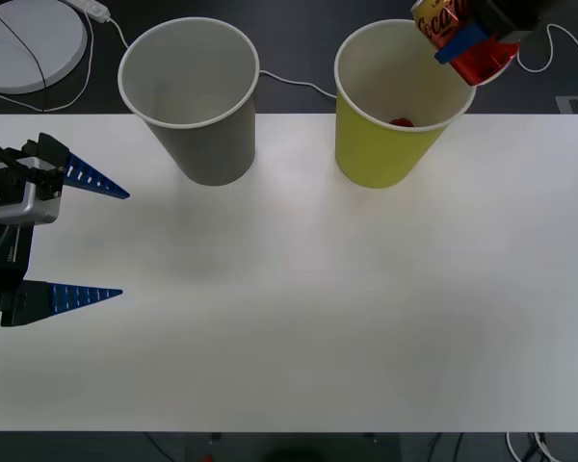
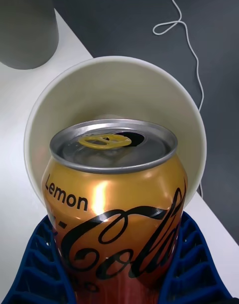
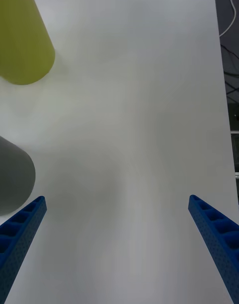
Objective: Put the can into the green bin and the plastic bottle into the gray bin
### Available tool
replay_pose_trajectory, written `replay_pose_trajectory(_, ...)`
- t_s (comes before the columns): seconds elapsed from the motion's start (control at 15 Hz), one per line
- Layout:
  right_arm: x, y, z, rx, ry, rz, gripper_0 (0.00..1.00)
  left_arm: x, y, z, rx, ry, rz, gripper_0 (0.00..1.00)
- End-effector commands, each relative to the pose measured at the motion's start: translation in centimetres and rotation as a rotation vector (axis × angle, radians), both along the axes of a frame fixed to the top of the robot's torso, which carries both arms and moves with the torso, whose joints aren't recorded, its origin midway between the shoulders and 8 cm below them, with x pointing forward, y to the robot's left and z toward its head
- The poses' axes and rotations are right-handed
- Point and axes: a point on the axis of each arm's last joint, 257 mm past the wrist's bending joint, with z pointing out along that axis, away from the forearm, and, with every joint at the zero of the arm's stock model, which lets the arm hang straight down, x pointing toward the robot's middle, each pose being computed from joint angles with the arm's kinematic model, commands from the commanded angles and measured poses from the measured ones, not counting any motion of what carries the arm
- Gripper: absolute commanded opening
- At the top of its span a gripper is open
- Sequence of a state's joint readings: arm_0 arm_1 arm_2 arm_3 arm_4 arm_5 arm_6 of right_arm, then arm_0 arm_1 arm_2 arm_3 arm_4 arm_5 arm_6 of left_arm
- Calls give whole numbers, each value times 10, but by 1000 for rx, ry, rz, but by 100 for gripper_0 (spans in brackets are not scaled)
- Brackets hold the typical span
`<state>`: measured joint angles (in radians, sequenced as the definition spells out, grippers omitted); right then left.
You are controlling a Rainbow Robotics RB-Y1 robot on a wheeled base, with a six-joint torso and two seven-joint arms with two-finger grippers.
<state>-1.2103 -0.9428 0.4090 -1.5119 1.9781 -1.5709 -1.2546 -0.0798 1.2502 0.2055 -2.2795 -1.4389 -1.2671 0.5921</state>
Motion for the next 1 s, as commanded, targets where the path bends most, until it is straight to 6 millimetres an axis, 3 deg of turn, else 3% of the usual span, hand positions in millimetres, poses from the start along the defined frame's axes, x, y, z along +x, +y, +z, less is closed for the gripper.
replay_pose_trajectory(0.07,18,5,-7,-16,10,-22,0,0,0,0,0,0,0,100)
replay_pose_trajectory(0.33,36,17,-2,-23,9,-31,0,0,0,0,0,0,0,100)
replay_pose_trajectory(0.67,38,19,-1,-37,9,-5,2,0,0,0,0,0,0,100)
replay_pose_trajectory(0.73,37,19,-1,-41,7,3,22,0,0,0,0,0,0,100)
replay_pose_trajectory(0.8,37,19,-1,-43,7,7,81,0,0,0,0,0,0,100)
replay_pose_trajectory(0.87,37,19,-1,-42,7,6,100,0,0,0,0,0,0,100)
replay_pose_trajectory(1.0,36,20,-1,-39,10,14,100,0,0,0,0,0,0,100)
